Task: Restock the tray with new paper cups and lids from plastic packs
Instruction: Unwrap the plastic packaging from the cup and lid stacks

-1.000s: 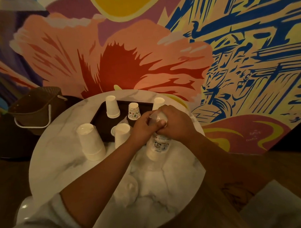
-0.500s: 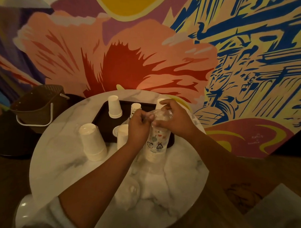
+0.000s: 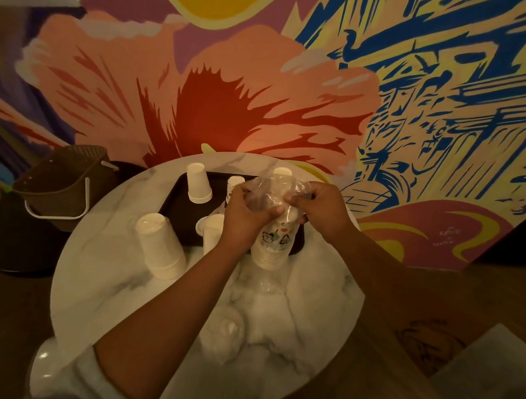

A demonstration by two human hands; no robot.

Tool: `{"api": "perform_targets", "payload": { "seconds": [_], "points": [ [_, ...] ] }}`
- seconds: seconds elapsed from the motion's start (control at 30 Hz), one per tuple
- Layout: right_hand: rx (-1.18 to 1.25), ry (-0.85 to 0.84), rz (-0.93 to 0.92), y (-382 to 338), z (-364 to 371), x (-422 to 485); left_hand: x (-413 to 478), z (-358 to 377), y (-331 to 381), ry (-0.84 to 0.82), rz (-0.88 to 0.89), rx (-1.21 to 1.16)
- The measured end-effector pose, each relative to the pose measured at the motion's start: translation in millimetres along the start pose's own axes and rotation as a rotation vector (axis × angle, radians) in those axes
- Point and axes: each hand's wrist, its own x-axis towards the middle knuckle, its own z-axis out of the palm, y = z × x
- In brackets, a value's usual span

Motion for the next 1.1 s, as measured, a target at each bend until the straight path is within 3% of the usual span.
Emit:
{"api": "perform_targets", "payload": {
  "seconds": [0.13,0.3,0.5,0.83,1.0,1.1],
  "points": [
    [0.031,0.035,-0.006,9.7,3.9,-1.7,-4.9,-2.5,-14.2,-0.044,-0.093,0.082],
    [0.108,0.022,0.02,15.2,5.4,-6.4,-2.2,-0.1,-18.0,0.007,-0.047,0.072],
    [0.051,-0.199,0.222,30.6,1.7,-14.7,-0.6,5.4,-6.4,0.081,0.015,0.042],
    [0.085,-0.026,0.14,41.7,6.1,-13.7,-14.6,-2.2,-26.0,-0.067,-0.06,0.212],
    [0.155,-0.039,0.099,37.0,7.0,-18.3,-18.4,-2.0,-30.9,-0.006,-0.078,0.193],
    [0.134,-0.095,0.168,34.4,3.2,-21.7,-16.2,0.4,-25.1,0.028,-0.035,0.173]
  ]
}}
